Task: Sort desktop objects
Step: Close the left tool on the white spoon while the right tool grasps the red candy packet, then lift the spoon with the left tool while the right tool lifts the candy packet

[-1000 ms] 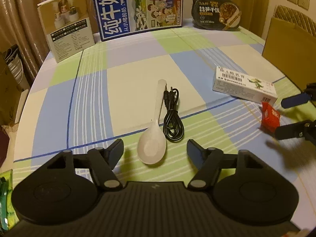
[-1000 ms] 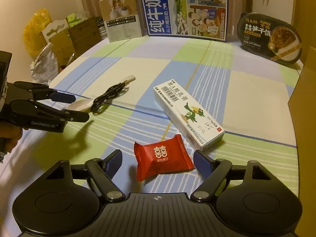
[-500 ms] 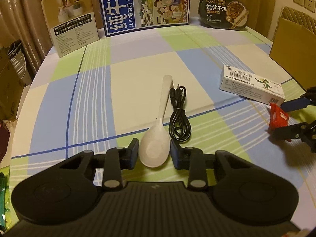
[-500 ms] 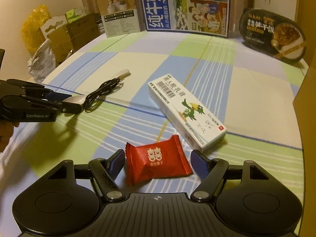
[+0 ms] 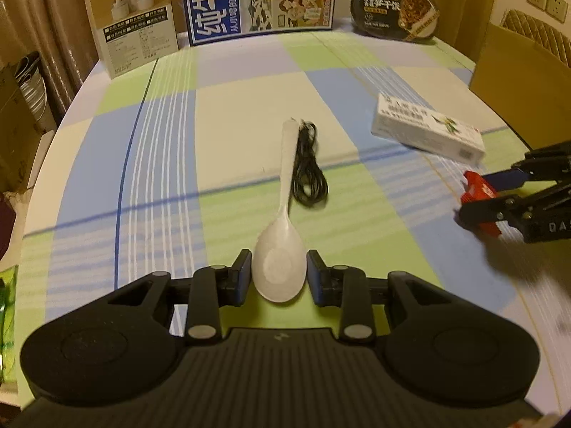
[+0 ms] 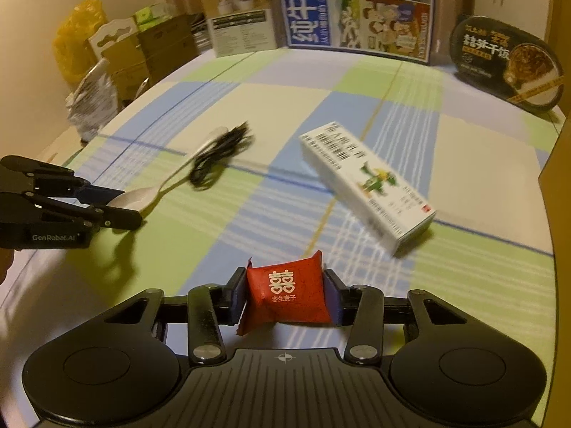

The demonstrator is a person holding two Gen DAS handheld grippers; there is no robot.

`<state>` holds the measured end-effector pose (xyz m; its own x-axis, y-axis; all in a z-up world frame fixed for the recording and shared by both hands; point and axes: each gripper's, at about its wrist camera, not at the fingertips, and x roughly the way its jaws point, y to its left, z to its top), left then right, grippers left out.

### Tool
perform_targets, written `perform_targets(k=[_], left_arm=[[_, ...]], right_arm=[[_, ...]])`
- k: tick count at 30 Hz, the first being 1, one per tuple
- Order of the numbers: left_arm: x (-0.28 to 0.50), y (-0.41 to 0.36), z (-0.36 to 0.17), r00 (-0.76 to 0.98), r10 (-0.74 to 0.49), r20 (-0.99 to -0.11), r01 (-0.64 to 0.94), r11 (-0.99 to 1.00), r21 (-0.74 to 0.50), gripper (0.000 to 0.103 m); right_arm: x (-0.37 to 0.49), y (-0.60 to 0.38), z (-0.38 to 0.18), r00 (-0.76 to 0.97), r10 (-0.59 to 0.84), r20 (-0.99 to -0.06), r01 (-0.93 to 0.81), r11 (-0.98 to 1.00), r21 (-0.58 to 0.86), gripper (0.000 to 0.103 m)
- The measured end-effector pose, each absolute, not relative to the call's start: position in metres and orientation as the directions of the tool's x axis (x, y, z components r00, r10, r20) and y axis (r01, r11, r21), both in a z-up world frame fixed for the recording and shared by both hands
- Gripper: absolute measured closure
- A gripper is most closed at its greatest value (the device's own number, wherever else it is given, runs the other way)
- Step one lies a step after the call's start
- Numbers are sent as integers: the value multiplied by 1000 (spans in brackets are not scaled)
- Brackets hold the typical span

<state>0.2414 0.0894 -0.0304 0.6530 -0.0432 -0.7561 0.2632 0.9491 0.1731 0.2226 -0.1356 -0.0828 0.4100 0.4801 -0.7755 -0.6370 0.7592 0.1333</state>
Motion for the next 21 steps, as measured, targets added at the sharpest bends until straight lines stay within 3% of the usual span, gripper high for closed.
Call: perform_targets(k=[12, 17, 21], left_arm=[[155, 57, -33, 637, -93, -765, 278, 954, 115, 76], [131, 35, -42, 676, -58, -734, 315, 924, 217, 75], [127, 27, -45, 721, -27, -692, 333, 889, 313, 64]], right_arm=[[162, -148, -76, 447, 393, -804, -551, 829, 99, 61], [148, -156, -79, 485, 366, -794, -523, 850, 72, 61], [144, -160, -81, 495, 374, -784, -502, 860, 93, 61]])
